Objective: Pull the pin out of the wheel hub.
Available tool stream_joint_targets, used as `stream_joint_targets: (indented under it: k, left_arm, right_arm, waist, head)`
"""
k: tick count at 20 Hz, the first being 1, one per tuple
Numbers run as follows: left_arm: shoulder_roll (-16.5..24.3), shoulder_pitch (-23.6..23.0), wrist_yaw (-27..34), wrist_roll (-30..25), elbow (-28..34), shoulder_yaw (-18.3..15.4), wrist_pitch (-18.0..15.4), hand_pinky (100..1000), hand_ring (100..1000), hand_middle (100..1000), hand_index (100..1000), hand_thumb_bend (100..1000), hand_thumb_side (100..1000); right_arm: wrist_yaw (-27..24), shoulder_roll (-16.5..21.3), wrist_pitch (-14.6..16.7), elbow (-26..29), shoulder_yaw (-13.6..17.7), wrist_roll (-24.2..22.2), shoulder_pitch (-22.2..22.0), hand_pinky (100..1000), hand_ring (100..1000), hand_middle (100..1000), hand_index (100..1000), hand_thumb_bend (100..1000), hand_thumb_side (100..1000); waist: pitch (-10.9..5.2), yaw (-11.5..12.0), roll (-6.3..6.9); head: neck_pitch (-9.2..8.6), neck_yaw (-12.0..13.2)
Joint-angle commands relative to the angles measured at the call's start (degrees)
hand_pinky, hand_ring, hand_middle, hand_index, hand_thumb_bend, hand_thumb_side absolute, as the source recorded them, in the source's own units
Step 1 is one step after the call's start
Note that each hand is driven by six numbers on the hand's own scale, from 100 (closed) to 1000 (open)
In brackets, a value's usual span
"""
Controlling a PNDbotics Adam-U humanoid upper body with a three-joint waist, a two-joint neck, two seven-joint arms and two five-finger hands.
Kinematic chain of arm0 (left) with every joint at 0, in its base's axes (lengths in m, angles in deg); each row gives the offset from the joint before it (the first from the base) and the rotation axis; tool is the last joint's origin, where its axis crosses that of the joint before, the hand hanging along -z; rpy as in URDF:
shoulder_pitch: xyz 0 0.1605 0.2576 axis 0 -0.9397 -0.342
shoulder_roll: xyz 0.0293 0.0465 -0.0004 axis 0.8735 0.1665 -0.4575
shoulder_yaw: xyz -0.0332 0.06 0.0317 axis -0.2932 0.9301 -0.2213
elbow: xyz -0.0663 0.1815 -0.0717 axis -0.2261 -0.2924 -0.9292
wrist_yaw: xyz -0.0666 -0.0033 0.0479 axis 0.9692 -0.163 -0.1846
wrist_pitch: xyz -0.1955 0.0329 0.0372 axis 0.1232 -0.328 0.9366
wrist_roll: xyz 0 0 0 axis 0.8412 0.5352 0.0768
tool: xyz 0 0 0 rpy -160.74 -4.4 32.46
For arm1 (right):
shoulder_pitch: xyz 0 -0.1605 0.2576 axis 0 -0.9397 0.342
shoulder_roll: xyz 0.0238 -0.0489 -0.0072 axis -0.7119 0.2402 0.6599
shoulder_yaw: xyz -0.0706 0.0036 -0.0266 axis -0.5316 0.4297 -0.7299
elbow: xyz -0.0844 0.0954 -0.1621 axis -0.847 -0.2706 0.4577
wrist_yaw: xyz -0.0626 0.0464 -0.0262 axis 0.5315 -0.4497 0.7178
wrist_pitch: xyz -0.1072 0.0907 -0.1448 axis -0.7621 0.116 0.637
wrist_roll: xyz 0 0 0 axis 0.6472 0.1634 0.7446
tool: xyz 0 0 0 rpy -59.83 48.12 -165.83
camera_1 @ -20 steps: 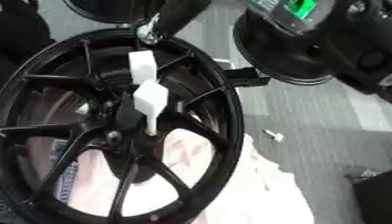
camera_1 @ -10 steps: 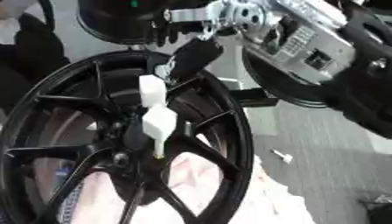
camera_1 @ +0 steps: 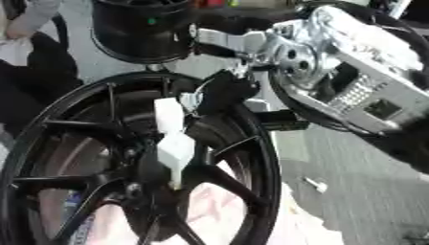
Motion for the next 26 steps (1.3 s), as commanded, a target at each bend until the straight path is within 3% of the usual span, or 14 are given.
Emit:
stream_joint_targets:
  k: [1,6,13,18,22,24,26]
  left_arm:
    - [0.61,0.18,-0.38,0.01,0.95,-0.34,0.15,651,527,544,714,228,333]
    - [0.47,0.05,-0.42,0.05,0.95,-0.39,0.22,651,527,543,714,226,336]
    - [0.31,0.10,-0.41,-0.01,0.95,-0.40,0.28,650,526,543,714,222,341]
    - [0.18,0.19,-0.36,-0.21,0.95,-0.37,0.37,650,525,543,713,219,344]
    - [0.12,0.27,-0.38,-0.27,0.95,-0.35,0.36,650,524,543,713,218,347]
    - [0.09,0.27,-0.41,-0.26,0.95,-0.38,0.37,650,524,543,713,217,346]
    - [0.07,0.27,-0.43,-0.22,0.95,-0.40,0.39,650,524,543,713,217,346]
  right_arm:
    - [0.89,1.26,-6.45,1.10,1.13,-4.80,0.63,893,842,773,865,100,319]
    - [0.73,0.44,-7.11,1.12,1.05,-3.58,0.68,887,837,766,860,100,293]
    - [-0.06,-0.42,-6.95,1.12,0.51,-2.98,-0.03,893,850,779,868,100,390]
    - [-0.15,-1.03,-5.36,1.12,0.48,-3.69,0.15,896,854,771,863,100,348]
    - [0.15,-1.44,-4.58,1.12,0.40,-4.22,0.27,900,855,767,861,100,283]
    - [-0.04,-1.44,-4.25,1.12,0.50,-4.59,0.19,899,856,765,859,100,207]
    - [-0.33,-1.40,-3.98,1.12,0.66,-4.81,0.15,899,856,765,859,100,207]
  waist:
    - [-0.69,-0.09,0.57]
    - [-0.14,-0.22,0.54]
    - [0.75,-0.08,0.41]
    - [1.22,-0.08,0.35]
    - [1.57,-0.05,0.25]
    - [1.72,-0.03,0.16]
    - [1.80,-0.04,0.10]
  head:
    - [-1.09,0.60]
    - [-0.99,0.68]
    - [1.03,1.01]
    - [3.44,1.53]
    - [3.85,2.12]
    - [3.84,2.29]
    - [3.83,2.39]
